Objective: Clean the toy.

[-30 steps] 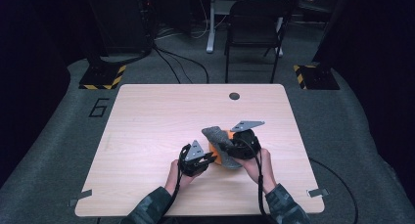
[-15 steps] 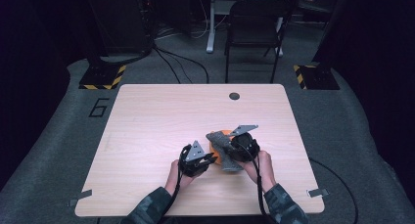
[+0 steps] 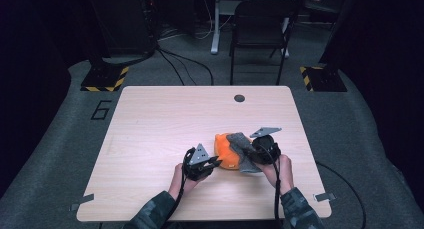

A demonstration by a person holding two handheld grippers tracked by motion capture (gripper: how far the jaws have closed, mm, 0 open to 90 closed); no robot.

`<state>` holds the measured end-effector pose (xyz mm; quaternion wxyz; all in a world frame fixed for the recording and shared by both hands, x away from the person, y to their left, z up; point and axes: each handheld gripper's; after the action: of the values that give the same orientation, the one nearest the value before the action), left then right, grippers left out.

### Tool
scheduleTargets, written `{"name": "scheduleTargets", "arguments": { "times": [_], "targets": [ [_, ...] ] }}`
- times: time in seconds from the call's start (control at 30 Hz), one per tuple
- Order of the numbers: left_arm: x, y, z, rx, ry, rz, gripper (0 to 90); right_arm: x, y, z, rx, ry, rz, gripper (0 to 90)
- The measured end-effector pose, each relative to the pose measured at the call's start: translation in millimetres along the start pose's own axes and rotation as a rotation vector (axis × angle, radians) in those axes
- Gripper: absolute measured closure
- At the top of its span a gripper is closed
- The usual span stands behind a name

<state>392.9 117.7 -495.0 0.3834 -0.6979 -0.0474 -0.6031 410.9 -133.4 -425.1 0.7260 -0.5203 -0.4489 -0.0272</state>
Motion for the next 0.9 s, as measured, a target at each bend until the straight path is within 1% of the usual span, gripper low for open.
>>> {"name": "scheduleTargets", "arguments": {
  "times": [0.1, 0.13, 0.17, 0.23, 0.27, 0.33, 0.37, 0.47, 0.57, 0.63, 0.7, 0.73, 0.77, 0.8, 0.83, 0.87, 0.9],
  "targets": [
    [-0.2, 0.2, 0.0, -0.003, -0.006, 0.0, 80.6, -4.6, 0.0, -10.2, -0.012, 0.03, 0.006, 74.6],
    [0.0, 0.2, 0.3, 0.0, -0.001, 0.0, 80.6, -6.0, 0.5, -14.2, -0.015, 0.037, 0.01, 74.5],
    [0.0, 0.2, 0.3, 0.0, -0.001, -0.001, 80.6, -7.3, 1.1, -17.6, -0.022, 0.051, 0.01, 74.5],
    [-0.3, 0.4, 0.2, -0.003, -0.008, -0.001, 80.6, -9.9, 1.8, -23.9, -0.026, 0.086, 0.028, 74.5],
    [-0.5, 0.6, 0.4, -0.005, -0.011, -0.002, 80.6, -11.2, 3.1, -28.3, -0.03, 0.085, 0.028, 74.5],
    [-0.5, 0.9, 0.6, -0.004, -0.009, -0.004, 80.6, -14.2, 5.8, -34.8, -0.027, 0.11, 0.04, 74.6],
    [-0.4, 0.8, 0.4, -0.006, -0.01, -0.002, 80.6, -15.2, 6.9, -37.7, -0.029, 0.109, 0.043, 74.6],
    [-0.5, 1.0, 0.3, -0.007, -0.009, -0.004, 80.6, -20.2, 13.4, -47.1, -0.037, 0.139, 0.069, 74.6],
    [-0.4, 1.3, -0.2, -0.008, -0.007, -0.004, 80.5, -25.4, 20.9, -54.7, -0.047, 0.162, 0.097, 74.6],
    [-0.6, 1.3, 0.3, -0.005, 0.0, 0.0, 80.6, -30.4, 28.3, -60.7, -0.069, 0.184, 0.134, 74.6],
    [-1.2, 1.3, 0.9, -0.005, -0.005, 0.0, 80.6, -37.7, 38.5, -68.1, -0.09, 0.194, 0.185, 74.6],
    [-1.4, 1.2, 1.1, -0.007, -0.007, 0.0, 80.6, -41.9, 43.6, -71.8, -0.093, 0.207, 0.2, 74.5],
    [-1.4, 1.1, 1.0, -0.006, -0.005, 0.0, 80.5, -44.0, 44.4, -76.5, -0.074, 0.22, 0.192, 74.4],
    [-1.3, 1.1, 1.0, -0.004, -0.001, -0.001, 80.6, -42.6, 42.6, -77.8, -0.079, 0.241, 0.195, 74.4],
    [-1.4, 1.4, 0.6, -0.007, -0.007, -0.002, 80.6, -41.4, 39.8, -79.0, -0.102, 0.217, 0.195, 74.4],
    [-1.3, 1.2, 1.0, -0.004, 0.0, -0.002, 80.5, -40.2, 35.4, -79.0, -0.103, 0.228, 0.191, 74.5],
    [-1.3, 1.2, 1.1, -0.004, 0.0, -0.002, 80.6, -38.7, 30.1, -80.5, -0.095, 0.228, 0.175, 74.5]
  ]
}}
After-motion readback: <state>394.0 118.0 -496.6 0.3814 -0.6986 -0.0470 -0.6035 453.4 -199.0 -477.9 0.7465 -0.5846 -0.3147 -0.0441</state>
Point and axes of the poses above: each handheld gripper's, and its own axes: y roughly forward along the jaws, x roughly out of its top, z roughly to its left, and after that the axes turned 3 degrees about x, right-handed
